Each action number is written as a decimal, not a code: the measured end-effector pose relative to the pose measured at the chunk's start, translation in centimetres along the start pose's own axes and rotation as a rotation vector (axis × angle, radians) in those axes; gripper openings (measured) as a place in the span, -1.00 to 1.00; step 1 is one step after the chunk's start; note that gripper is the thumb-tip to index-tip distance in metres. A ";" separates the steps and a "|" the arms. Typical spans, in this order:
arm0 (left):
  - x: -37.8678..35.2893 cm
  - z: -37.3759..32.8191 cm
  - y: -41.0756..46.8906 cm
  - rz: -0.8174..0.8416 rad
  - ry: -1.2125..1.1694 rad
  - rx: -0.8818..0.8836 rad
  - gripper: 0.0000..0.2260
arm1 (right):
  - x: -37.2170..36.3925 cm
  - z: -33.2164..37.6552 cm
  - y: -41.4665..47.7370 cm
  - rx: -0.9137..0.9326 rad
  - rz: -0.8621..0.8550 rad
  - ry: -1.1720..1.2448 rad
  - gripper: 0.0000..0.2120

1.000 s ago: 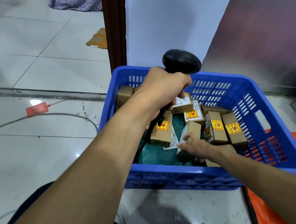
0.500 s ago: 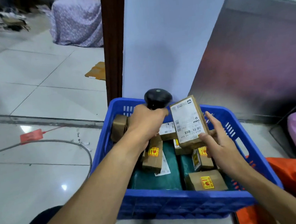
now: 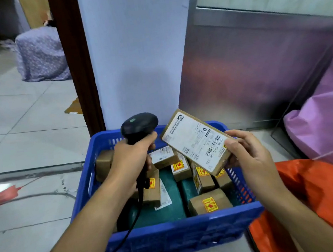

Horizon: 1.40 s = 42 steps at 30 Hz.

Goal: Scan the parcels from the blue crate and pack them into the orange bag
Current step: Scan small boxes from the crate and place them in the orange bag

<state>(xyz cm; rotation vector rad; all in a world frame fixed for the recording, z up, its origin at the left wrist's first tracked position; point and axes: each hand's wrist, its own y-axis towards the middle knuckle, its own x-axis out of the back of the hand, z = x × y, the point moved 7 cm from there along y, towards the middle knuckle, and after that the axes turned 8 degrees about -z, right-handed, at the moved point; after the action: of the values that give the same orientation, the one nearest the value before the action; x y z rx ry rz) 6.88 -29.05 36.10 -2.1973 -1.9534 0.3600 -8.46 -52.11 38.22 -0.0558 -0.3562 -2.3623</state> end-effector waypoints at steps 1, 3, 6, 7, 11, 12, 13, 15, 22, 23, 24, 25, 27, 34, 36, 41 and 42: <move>-0.3 0.1 -0.3 0.009 0.017 -0.011 -0.68 | 0.3 0.0 0.4 0.006 -0.017 -0.004 -0.82; -0.9 0.3 -0.6 0.002 0.043 -0.039 -0.66 | 1.0 -0.2 1.0 0.005 -0.051 -0.011 -0.85; -1.5 0.5 -0.7 -0.005 0.056 -0.060 -0.68 | 1.6 -0.4 1.7 -0.006 -0.086 -0.010 -0.81; -1.7 0.5 -0.7 -0.001 0.062 -0.063 -0.69 | 1.9 -0.4 1.9 -0.012 -0.106 -0.015 -0.79; -2.3 0.3 -0.6 0.071 0.055 -0.086 -0.72 | 3.7 -0.2 2.7 0.037 -0.231 -0.094 -0.70; -2.4 0.2 -0.6 0.090 0.048 -0.087 -0.72 | 4.2 -0.3 2.8 0.046 -0.255 -0.124 -0.67; -2.5 0.2 -0.6 0.105 0.048 -0.092 -0.72 | 4.7 -0.4 3.0 0.043 -0.272 -0.145 -0.62; -2.6 0.4 -0.7 0.129 0.075 -0.113 -0.75 | 5.3 -0.8 3.2 -0.005 -0.285 -0.146 -0.54; -3.7 1.2 -1.3 0.241 0.193 -0.196 -0.87 | 4.3 -1.6 3.2 -0.233 -0.116 0.007 -0.66; -3.8 1.4 -1.2 0.257 0.221 -0.205 -0.87 | 4.1 -1.8 3.1 -0.251 -0.086 0.013 -0.67; -3.9 1.6 -1.2 0.280 0.237 -0.215 -0.87 | 3.9 -1.9 3.0 -0.266 -0.060 0.020 -0.69; -4.0 1.7 -1.2 0.303 0.244 -0.221 -0.86 | 3.6 -1.8 2.9 -0.276 -0.035 0.017 -0.70; -4.3 2.1 -1.4 0.344 0.264 -0.210 -0.83 | 3.1 -1.7 2.6 -0.293 0.019 -0.017 -0.71; -6.2 3.3 -3.0 0.513 0.217 -0.149 -0.83 | 0.8 -1.2 1.4 -0.316 0.290 -0.073 -0.64; -6.4 3.8 -3.5 0.555 0.239 -0.137 -0.76 | 0.3 -1.2 1.0 -0.313 0.362 -0.108 -0.60; -6.6 4.5 -3.9 0.601 0.266 -0.082 -0.73 | -0.2 -1.1 0.9 -0.284 0.372 -0.094 -0.61; -6.6 4.5 -3.9 0.607 0.264 -0.075 -0.74 | -0.1 -1.0 0.9 -0.279 0.359 -0.082 -0.62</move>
<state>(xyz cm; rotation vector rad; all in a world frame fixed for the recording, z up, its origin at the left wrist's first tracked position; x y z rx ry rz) 1.12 -35.26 33.33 -2.6883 -1.1587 0.0623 -7.71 -52.98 37.51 -0.3226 -0.0455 -2.0403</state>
